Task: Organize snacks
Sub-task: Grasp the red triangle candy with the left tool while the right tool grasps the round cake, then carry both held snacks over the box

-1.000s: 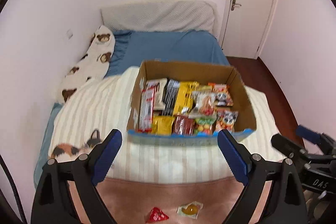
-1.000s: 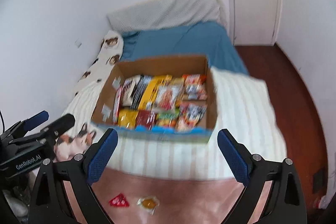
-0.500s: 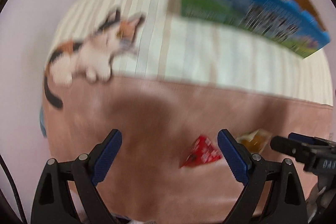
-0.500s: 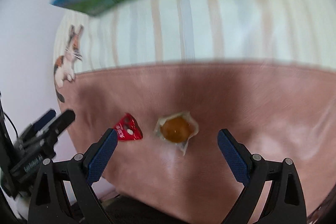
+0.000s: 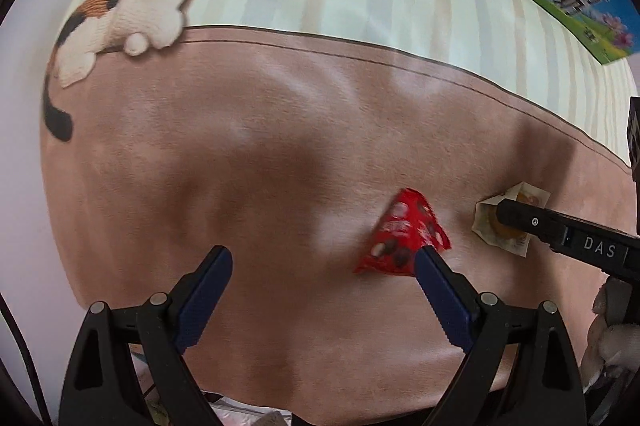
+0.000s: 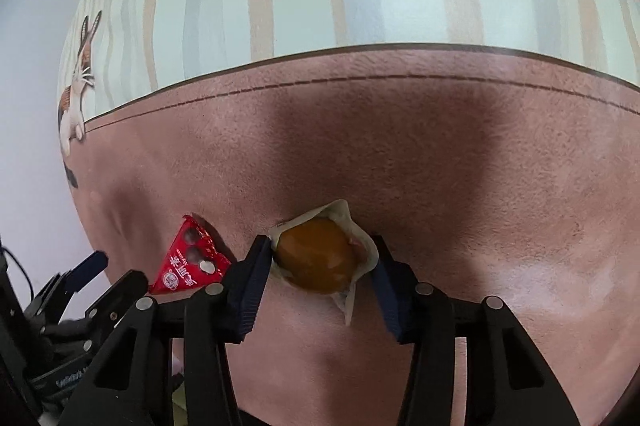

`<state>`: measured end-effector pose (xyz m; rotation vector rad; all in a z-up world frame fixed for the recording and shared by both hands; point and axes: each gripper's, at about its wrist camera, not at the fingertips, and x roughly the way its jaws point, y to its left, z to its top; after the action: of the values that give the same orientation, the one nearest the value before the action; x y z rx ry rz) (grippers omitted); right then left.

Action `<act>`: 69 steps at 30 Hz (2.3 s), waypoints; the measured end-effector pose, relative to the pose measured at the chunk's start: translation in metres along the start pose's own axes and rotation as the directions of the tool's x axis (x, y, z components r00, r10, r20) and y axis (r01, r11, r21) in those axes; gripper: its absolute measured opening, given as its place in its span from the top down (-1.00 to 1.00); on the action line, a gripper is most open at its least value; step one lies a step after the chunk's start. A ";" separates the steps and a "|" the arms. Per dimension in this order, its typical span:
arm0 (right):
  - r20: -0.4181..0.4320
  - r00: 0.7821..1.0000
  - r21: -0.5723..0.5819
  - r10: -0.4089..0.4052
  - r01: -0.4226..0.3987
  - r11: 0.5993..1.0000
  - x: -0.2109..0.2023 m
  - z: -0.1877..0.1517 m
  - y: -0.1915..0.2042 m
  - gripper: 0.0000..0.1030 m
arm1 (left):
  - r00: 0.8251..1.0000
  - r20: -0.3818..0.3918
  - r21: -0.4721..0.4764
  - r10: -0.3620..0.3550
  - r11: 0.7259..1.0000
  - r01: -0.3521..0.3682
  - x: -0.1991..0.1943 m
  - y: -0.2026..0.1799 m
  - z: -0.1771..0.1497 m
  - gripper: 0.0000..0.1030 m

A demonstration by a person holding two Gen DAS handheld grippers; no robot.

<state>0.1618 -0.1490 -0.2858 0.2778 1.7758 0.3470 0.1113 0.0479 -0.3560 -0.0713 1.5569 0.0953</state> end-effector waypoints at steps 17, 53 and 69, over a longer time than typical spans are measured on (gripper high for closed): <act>0.033 0.999 0.161 0.032 -0.037 0.986 -0.031 -0.021 -0.083 -0.13 | 0.975 -0.176 0.070 -0.132 0.987 0.146 0.060 -0.050 0.003 -0.81; -0.003 0.999 0.104 -0.043 0.043 0.994 -0.008 -0.001 -0.050 -0.41 | 0.974 -0.177 0.089 -0.138 0.984 0.156 0.060 -0.051 0.017 0.04; 0.061 0.997 0.069 -0.037 0.032 0.997 -0.028 -0.016 -0.052 -0.01 | 0.979 -0.129 0.084 -0.156 0.982 0.168 0.016 -0.048 0.020 0.10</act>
<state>0.1522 -0.2087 -0.2763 0.3030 1.7315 0.2509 0.1364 0.0028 -0.3720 -0.1314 1.6698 -0.1132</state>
